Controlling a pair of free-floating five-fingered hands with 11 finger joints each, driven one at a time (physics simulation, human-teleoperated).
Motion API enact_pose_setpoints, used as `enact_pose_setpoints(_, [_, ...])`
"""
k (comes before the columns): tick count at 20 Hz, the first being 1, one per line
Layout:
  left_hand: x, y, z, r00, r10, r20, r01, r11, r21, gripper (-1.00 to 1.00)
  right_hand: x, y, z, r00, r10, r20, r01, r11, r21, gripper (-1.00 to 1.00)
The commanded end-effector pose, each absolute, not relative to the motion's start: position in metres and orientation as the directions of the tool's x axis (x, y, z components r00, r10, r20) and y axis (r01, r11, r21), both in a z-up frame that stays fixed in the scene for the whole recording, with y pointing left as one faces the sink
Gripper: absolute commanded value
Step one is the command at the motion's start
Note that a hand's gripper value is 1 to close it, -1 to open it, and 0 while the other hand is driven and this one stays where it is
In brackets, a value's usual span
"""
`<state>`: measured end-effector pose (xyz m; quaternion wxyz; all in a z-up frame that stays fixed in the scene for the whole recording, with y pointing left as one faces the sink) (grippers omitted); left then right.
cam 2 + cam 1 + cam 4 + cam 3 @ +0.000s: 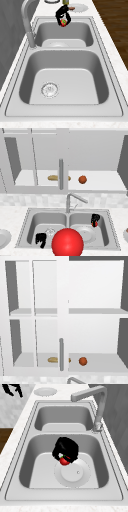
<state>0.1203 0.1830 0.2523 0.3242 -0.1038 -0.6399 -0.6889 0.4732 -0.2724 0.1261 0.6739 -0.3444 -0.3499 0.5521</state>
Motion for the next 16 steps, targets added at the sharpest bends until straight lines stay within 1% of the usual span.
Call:
enact_pose_setpoints(1, [0.12,0.183,0.252,-0.768,-0.314,0.558,0.58,0.029,0.814,0.0,0.465,-0.28,0.157,0.145,0.988,0.06,-0.494,0.125,-0.861,1.0])
enact_pose_setpoints(16, [0.12,0.183,0.252,-0.768,-0.314,0.558,0.58,0.029,0.814,0.0,0.427,-0.333,0.269,0.145,0.987,0.068,-0.494,0.132,-0.859,1.0])
